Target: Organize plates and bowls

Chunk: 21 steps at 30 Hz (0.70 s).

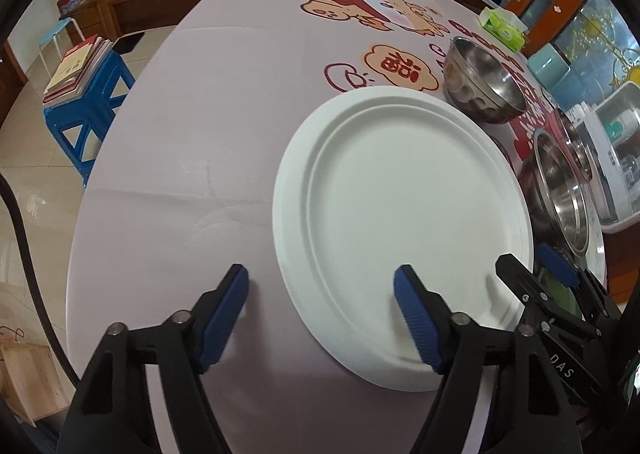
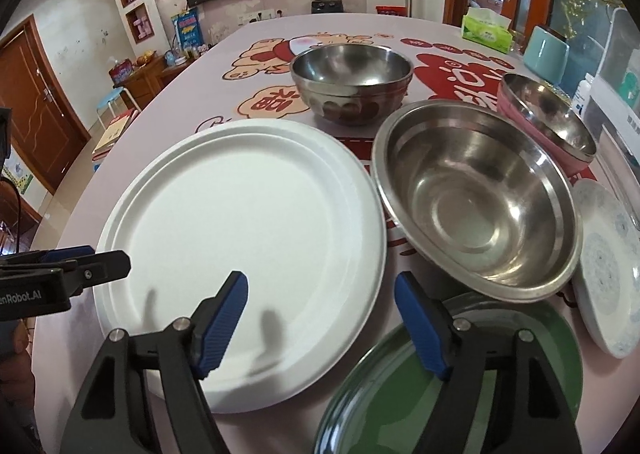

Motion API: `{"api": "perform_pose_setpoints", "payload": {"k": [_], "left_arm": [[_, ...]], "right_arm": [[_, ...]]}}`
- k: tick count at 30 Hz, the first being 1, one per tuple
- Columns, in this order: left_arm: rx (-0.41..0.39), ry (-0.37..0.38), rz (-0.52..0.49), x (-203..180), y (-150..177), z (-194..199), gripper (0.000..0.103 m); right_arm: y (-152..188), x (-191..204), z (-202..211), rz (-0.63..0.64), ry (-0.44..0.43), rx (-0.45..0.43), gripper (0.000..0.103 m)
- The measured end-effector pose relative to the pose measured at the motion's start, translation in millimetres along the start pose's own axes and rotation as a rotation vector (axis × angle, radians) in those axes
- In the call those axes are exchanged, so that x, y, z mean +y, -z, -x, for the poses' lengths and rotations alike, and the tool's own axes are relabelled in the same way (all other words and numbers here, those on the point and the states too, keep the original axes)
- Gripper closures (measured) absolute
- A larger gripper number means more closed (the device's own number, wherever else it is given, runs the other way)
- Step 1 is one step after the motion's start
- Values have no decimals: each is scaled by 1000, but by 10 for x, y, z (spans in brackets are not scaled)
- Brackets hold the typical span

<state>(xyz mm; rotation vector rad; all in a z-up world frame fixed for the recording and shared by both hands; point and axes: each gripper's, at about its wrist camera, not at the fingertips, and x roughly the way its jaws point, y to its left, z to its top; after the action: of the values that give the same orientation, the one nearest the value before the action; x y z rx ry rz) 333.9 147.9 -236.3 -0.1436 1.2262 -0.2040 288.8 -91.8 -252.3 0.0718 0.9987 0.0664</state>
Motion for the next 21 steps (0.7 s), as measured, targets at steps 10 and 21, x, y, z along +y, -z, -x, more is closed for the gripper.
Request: {"api": "perform_pose_setpoints", "payload": {"k": [10,21], "left_arm": [[18,13,-9,-36,21,-46,53],[10,11,-12,-31,21,-49,54]], "right_arm": [[-6,12,-53,8,2,28,38],[-20,26,-69,24,8,56,46]]}}
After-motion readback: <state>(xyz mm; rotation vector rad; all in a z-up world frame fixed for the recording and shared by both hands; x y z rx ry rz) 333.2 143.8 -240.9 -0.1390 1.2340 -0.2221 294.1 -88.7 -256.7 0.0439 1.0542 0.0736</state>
